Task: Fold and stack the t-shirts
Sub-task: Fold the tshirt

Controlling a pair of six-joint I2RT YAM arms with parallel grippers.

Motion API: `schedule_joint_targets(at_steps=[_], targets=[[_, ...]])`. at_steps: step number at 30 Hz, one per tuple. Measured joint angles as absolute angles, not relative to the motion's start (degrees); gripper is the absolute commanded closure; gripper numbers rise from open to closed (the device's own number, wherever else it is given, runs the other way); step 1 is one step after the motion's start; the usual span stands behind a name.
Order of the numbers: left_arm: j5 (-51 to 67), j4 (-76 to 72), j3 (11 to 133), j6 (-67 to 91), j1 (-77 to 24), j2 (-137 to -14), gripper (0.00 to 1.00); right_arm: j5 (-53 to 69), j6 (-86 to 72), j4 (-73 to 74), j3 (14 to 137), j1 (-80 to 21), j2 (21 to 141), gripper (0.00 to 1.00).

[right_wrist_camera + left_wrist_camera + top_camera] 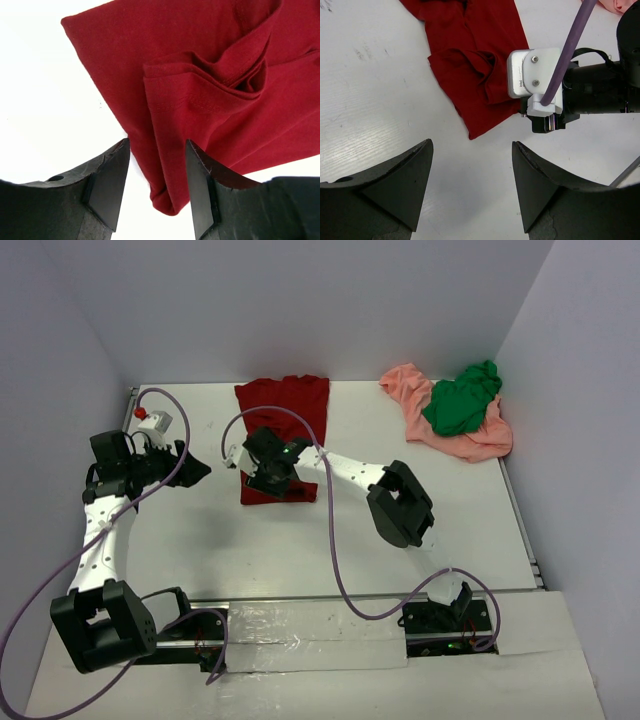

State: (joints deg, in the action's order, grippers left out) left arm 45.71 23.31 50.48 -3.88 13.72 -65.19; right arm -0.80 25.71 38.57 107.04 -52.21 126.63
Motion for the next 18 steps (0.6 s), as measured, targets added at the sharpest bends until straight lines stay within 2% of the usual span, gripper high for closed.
schedule_joint_targets(at_steps=[7, 13, 18], targets=[[45.87, 23.33, 50.48, -3.90, 13.72, -65.04, 0.27, 0.43, 25.58, 38.13, 105.19, -52.21, 126.78, 0.49], [46.24, 23.33, 50.17, -3.88, 13.72, -63.75, 0.27, 0.86, 25.58, 36.67, 103.68, -52.21, 126.80, 0.57], [46.76, 23.33, 50.06, -3.88, 13.72, -63.57, 0.27, 0.64, 25.63, 35.77, 103.37, -52.21, 126.89, 0.57]])
